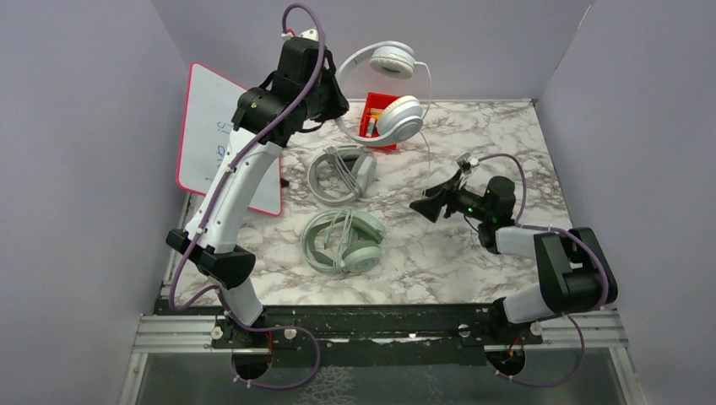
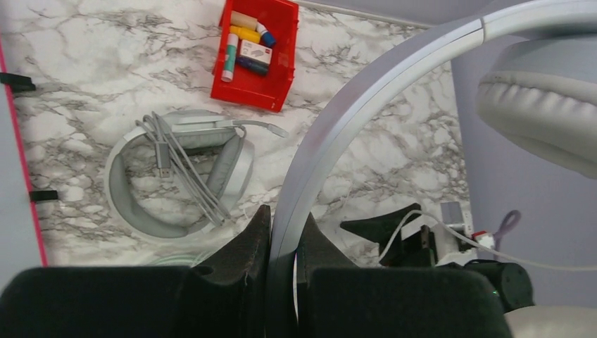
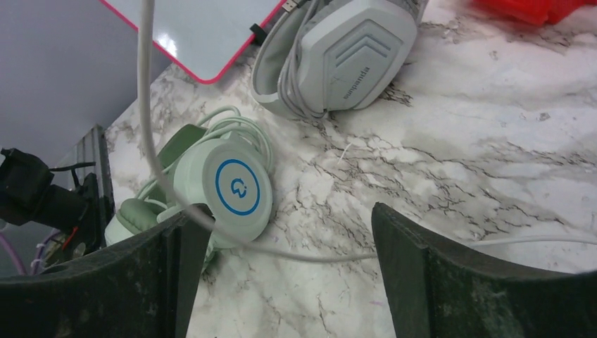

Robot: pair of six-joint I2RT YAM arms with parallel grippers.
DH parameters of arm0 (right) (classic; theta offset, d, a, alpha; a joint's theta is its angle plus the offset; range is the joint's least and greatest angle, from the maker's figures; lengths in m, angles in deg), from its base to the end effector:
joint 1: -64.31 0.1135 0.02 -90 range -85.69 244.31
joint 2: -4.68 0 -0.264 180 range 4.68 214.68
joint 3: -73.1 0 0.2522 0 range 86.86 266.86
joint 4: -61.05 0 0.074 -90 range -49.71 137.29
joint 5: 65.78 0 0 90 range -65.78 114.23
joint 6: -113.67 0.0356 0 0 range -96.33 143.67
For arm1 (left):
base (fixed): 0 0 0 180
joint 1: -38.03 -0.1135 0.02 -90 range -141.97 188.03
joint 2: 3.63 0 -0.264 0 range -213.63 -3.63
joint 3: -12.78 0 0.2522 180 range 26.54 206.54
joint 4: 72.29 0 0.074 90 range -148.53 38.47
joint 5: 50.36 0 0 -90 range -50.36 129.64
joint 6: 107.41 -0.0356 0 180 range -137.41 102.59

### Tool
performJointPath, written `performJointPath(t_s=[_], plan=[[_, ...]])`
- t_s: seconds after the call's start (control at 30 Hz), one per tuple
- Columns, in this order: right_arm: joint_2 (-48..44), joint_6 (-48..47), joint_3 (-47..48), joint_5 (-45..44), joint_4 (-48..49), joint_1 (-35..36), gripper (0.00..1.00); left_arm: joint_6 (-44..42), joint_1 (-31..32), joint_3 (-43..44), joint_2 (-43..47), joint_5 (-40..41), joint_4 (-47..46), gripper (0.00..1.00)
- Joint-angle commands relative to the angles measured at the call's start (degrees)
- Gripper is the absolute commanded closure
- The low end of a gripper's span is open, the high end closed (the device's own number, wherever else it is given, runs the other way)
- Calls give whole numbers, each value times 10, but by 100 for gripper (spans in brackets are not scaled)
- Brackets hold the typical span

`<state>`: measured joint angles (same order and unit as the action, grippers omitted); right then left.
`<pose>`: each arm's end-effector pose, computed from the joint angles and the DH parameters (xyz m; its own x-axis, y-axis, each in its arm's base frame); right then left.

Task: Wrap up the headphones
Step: Adjust the headphones, then wrap the headphones cable around the headphones.

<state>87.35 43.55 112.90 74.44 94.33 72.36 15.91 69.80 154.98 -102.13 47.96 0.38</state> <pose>0.2601 0.0644 0.1876 -0.4407 0.1574 -0.8837 -0.7338 0.5039 0.4557 0.2891 -0.1730 0.4959 -0.5711 -0.2856 -0.7696 0.1192 0.8987 -0.4220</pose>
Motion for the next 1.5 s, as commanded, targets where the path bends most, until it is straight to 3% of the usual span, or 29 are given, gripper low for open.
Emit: performJointPath(t_s=[0.0,0.13,0.47,0.7,1.17,1.23,1.3,1.37,1.4,1.47], plan=[[56,60,-38,36,241,12,14,71,-21,42,6,-97,-21,100],[114,112,-43,53,354,16,22,93,-39,74,-4,-162,-26,100],[182,119,-9,59,403,17,31,119,-52,85,21,-180,-43,100],[227,130,19,51,441,19,23,135,-62,96,24,-227,-56,100],[267,105,28,58,443,19,26,143,-85,105,37,-242,-72,100],[265,109,19,64,440,18,32,145,-93,100,39,-235,-73,100],[253,125,6,68,427,18,45,150,-95,88,42,-213,-79,100],[223,158,-13,46,395,19,72,164,-98,74,43,-188,-91,100],[202,185,-20,23,355,19,92,175,-99,70,44,-168,-95,100],[142,204,-13,-34,182,18,99,200,-99,59,47,-117,-102,100]])
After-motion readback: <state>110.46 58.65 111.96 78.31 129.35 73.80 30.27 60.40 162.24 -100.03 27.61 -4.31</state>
